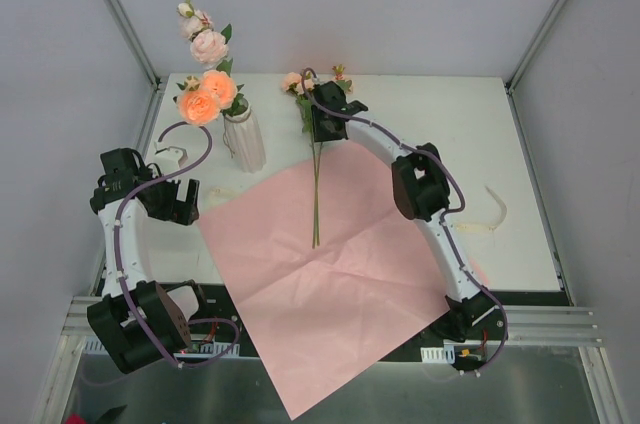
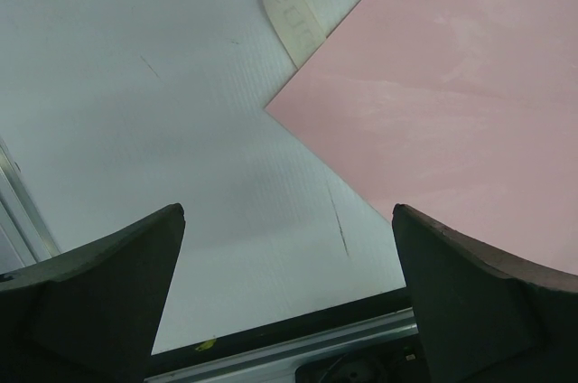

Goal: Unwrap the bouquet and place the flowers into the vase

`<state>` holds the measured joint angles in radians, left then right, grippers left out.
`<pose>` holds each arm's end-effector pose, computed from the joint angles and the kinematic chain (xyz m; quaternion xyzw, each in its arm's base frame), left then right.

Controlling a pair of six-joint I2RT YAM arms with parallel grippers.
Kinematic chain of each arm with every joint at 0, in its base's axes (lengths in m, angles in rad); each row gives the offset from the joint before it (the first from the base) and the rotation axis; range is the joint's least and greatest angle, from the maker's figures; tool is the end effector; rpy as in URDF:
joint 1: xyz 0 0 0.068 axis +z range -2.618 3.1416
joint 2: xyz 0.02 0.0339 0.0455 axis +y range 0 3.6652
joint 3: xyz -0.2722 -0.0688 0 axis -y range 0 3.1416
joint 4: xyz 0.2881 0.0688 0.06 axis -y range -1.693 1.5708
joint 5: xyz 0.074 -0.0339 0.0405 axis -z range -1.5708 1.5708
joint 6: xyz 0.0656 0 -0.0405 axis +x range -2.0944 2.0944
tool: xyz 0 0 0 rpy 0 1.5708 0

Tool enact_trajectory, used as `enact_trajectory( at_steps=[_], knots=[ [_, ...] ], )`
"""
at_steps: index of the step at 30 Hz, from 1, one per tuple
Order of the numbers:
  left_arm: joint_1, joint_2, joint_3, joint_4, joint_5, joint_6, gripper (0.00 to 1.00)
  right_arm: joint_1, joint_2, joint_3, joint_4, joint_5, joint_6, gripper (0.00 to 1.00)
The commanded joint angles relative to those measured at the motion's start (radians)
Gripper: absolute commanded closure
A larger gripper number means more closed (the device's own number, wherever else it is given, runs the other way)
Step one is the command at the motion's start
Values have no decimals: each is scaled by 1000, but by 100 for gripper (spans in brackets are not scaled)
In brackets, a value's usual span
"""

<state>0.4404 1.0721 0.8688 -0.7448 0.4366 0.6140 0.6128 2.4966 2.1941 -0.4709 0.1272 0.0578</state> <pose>0.2488 0.0866 0.2447 0.1467 0.9201 -0.0277 0.3622 0.5201 0.3555 0.1514 -0.2282 0.8913 0.0722 0.3851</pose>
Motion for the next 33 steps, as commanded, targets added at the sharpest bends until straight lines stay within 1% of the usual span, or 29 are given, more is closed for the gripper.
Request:
enact_trajectory(
  at_steps=[1,5,9,12,15,16,17,18,19,22,24,29,30,31,33],
  knots=[
    [11,-20,19,-21,5,9,1,-5,21,82,-74,2,68,67],
    [11,-31,21,-22,-6,21,1,-19,56,128,-124,-24,100,68],
    [11,-58,24,-27,-4,29,1,-22,58,119,-153,-38,105,68],
    [11,-80,26,-31,-2,35,1,-22,59,119,-199,-44,100,71],
    [11,-95,33,-37,1,38,1,-24,42,83,-213,-47,99,76],
    [11,-103,35,-41,7,36,1,-24,32,64,-204,-44,100,83],
    [9,-106,35,-44,14,36,1,-24,1,15,-192,-41,100,87],
    [11,-107,36,-45,19,35,1,-24,-14,-3,-167,-38,103,92],
    [11,-110,38,-47,24,32,1,-24,-30,-19,-158,-29,106,99],
    [11,-101,41,-50,40,23,1,-22,-112,-79,-83,-11,119,99],
    [11,-86,45,-51,51,21,1,-21,-198,-127,-7,5,134,99],
    [11,-54,58,-59,68,10,1,-22,-412,-175,121,35,166,99],
    [11,-51,56,-60,68,10,1,-24,-445,-187,176,49,171,99],
    [11,-49,52,-62,71,12,1,-22,-514,-219,210,58,175,99],
    [11,-38,47,-68,74,12,1,-21,-579,-252,331,63,191,99]
  ],
)
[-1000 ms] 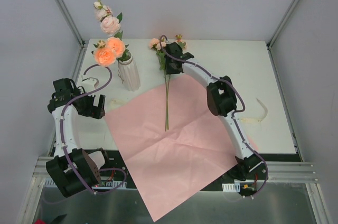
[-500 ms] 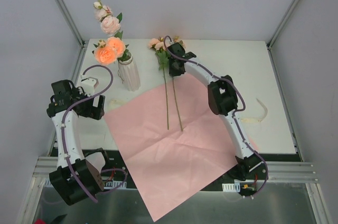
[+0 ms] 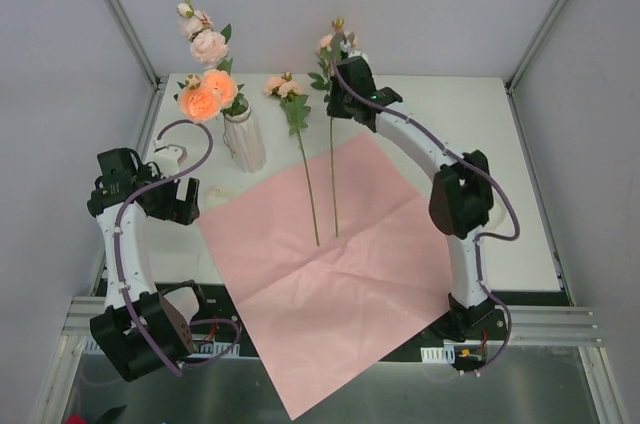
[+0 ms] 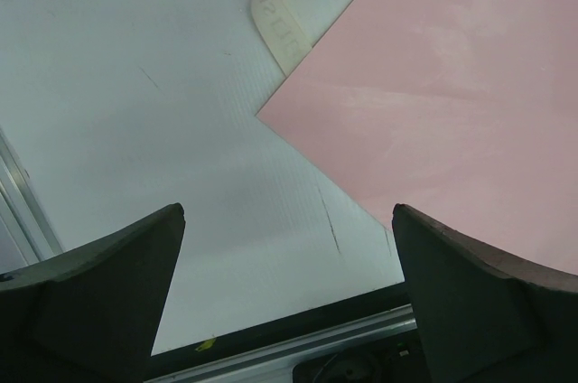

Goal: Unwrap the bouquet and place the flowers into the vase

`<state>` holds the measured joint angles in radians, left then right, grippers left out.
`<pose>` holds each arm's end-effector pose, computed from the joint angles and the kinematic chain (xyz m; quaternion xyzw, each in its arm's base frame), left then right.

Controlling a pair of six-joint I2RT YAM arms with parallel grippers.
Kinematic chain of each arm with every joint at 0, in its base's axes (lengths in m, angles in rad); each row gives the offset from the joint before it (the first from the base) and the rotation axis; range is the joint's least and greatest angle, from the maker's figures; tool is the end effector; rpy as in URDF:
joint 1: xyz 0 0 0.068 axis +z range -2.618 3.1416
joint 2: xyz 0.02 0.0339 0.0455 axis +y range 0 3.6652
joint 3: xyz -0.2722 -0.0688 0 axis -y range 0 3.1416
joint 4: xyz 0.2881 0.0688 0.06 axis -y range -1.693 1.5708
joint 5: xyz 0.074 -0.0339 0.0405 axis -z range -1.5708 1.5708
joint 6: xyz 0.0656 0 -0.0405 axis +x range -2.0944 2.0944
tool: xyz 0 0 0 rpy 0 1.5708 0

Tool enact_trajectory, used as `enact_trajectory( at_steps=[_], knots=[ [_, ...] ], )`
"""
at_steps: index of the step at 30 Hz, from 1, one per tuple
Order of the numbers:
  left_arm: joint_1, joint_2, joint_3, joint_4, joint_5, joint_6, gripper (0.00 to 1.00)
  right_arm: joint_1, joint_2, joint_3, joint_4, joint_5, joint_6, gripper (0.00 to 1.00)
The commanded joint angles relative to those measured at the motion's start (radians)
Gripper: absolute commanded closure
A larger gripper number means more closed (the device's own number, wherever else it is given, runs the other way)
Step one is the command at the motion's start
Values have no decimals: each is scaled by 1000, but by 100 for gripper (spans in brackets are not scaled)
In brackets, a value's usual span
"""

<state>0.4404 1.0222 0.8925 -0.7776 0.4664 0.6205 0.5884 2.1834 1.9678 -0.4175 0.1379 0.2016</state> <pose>0.2416 0.0812 0.2635 0.1577 0.9094 -0.0281 0.3839 0.4898 0.3160 0.2510 -0.1405 0.8794 0.1167 0.4397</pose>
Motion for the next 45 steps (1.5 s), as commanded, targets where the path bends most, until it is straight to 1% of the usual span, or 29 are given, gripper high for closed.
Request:
enact_trajectory(
  at_steps=[1,2,4,5,7,8,10,11,14,16,18,23,25,30,34,45],
  knots=[
    [12,15,23,-37,49,1,1,8,-319,-50,327,46,47,99],
    [12,21,25,-41,52,-2,1,13,-341,-61,447,37,38,99],
    [14,38,29,-46,63,-14,1,40,-387,-87,595,-15,9,99],
    [14,44,34,-48,64,-21,1,51,-393,-87,728,-26,-17,99],
    [17,65,48,-46,70,-39,1,85,-401,-86,866,-64,-37,99],
    [21,70,52,-49,72,-44,1,97,-401,-81,992,-66,-44,99],
    [23,75,60,-51,77,-45,1,126,-378,-55,1089,-67,-70,99],
    [23,75,62,-55,80,-42,1,131,-364,0,1129,-69,-73,99],
    [23,67,62,-60,81,-33,1,152,-300,101,1135,-93,-94,99],
    [23,64,60,-64,84,-24,1,172,-252,181,1135,-93,-154,99],
    [23,62,59,-77,87,-7,1,180,-220,250,1138,-106,-174,99],
    [24,44,40,-94,54,34,1,185,-142,319,1154,-101,-194,99],
    [24,36,33,-103,29,67,1,183,-116,342,1160,-98,-231,100],
    [24,33,32,-159,9,152,1,182,-67,367,1194,-78,-234,100],
    [26,47,46,-206,2,188,1,180,-53,371,1207,-69,-220,100],
    [26,49,16,-218,-6,257,1,180,-117,335,1189,-119,-234,100]
  ],
)
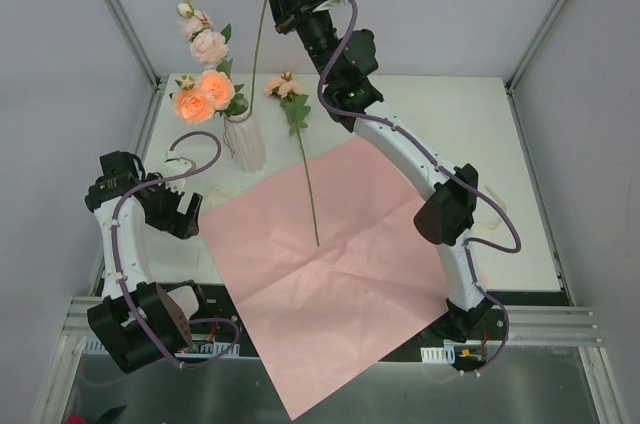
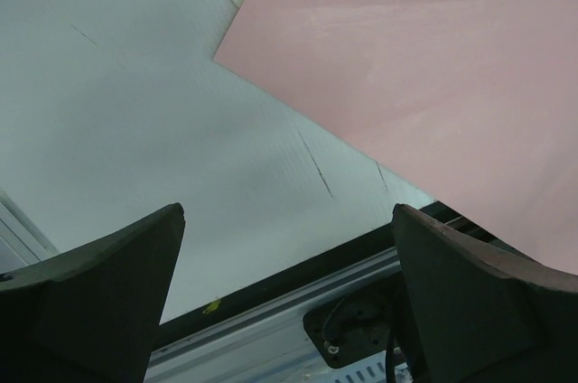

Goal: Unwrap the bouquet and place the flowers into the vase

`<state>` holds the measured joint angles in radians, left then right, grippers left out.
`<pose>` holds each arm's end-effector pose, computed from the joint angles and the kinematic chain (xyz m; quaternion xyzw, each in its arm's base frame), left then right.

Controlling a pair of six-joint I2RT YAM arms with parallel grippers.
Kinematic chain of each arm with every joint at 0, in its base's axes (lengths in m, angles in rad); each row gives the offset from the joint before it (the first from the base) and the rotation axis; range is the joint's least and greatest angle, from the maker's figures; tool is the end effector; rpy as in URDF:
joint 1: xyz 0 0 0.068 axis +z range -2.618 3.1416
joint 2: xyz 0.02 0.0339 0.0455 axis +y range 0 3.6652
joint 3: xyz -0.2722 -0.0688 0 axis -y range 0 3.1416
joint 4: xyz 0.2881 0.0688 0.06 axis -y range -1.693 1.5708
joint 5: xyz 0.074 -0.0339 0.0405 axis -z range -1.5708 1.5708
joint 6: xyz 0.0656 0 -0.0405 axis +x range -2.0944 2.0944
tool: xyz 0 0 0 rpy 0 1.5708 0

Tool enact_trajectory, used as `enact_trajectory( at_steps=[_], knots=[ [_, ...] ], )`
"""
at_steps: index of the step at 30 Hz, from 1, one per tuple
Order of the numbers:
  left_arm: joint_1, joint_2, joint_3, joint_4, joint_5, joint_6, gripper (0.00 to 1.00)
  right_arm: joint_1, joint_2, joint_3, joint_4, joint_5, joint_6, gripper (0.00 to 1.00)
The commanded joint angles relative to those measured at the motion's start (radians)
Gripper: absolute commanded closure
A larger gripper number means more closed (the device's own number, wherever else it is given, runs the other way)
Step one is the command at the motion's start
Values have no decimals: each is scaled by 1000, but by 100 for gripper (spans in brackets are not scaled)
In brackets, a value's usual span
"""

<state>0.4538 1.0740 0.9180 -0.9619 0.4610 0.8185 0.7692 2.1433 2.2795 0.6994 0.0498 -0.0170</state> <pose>0.2305 0.0800 0.2479 0.2225 0.9237 -0.0492 0.3081 0.3890 0.3721 0.5443 -0.1162 0.3408 0.3343 0.8710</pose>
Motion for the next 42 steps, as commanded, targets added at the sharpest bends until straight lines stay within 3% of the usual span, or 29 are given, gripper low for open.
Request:
enact_trajectory(
  at_steps=[1,16,32,42],
  knots=[
    [13,-3,-11,-34,-2,64,1,-1,-79,23,74,-30,-12,99],
    [13,24,-8,17,-18,39,1,1,-181,-78,81,-97,8,100],
    [13,24,7,20,-7,33,1,-2,-59,58,110,-70,89,99],
    [13,21,8,20,-15,36,1,-4,-10,69,106,-62,46,100]
  ],
)
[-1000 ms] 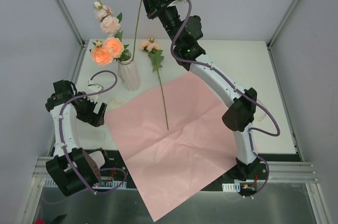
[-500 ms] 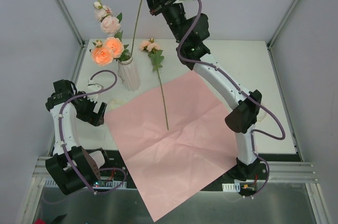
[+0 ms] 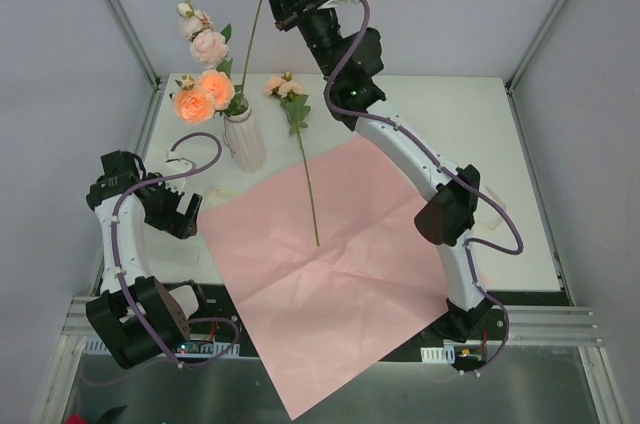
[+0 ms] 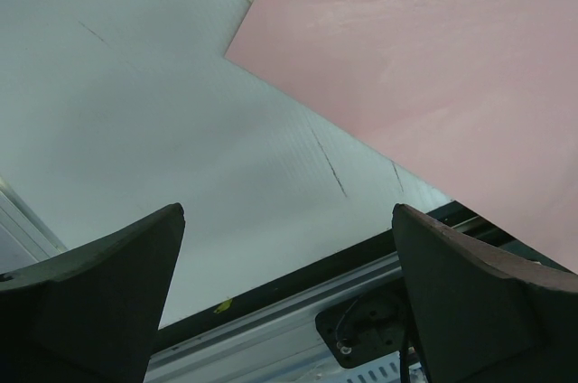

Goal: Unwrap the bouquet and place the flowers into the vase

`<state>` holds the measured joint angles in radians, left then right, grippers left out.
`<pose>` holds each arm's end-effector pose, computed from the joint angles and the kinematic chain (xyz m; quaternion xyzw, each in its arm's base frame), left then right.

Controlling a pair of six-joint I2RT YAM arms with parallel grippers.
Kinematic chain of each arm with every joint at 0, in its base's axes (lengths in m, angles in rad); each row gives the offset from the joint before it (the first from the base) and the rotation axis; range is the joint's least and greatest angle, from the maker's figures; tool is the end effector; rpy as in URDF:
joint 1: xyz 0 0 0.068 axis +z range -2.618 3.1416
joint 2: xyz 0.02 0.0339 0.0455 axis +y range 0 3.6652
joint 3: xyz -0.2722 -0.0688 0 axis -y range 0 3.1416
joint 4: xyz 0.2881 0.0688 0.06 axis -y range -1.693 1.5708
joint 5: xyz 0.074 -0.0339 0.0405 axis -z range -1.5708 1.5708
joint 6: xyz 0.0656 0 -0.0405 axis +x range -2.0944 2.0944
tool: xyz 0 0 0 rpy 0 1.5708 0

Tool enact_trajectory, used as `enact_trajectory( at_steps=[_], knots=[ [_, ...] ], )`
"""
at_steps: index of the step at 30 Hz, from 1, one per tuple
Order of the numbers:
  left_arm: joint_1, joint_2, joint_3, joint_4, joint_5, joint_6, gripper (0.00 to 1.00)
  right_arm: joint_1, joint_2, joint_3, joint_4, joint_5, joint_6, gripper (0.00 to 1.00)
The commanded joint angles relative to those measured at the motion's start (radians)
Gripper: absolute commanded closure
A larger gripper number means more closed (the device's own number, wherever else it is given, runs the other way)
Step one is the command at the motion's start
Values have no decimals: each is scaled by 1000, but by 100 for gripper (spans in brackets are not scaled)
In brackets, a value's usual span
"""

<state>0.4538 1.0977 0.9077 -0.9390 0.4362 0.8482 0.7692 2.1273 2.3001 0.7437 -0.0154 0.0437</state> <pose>0.2344 0.0835 0.2397 0.2331 0.9248 -0.0383 0.2981 0.3745 0.3640 0.5640 -0.1208 0.2978 0.3766 0.8688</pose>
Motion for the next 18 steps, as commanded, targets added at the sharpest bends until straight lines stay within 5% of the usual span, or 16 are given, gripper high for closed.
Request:
enact_trajectory(
  at_steps=[1,12,18],
  knots=[
    [13,-2,19,-3,10,6,1,-2,16,47,63,2,-18,100],
    [13,-2,26,-3,-13,15,1,5,120,81,34,2,-36,99],
    [13,7,42,-6,-11,-3,1,47,93,-65,-43,-57,-36,100]
  ],
)
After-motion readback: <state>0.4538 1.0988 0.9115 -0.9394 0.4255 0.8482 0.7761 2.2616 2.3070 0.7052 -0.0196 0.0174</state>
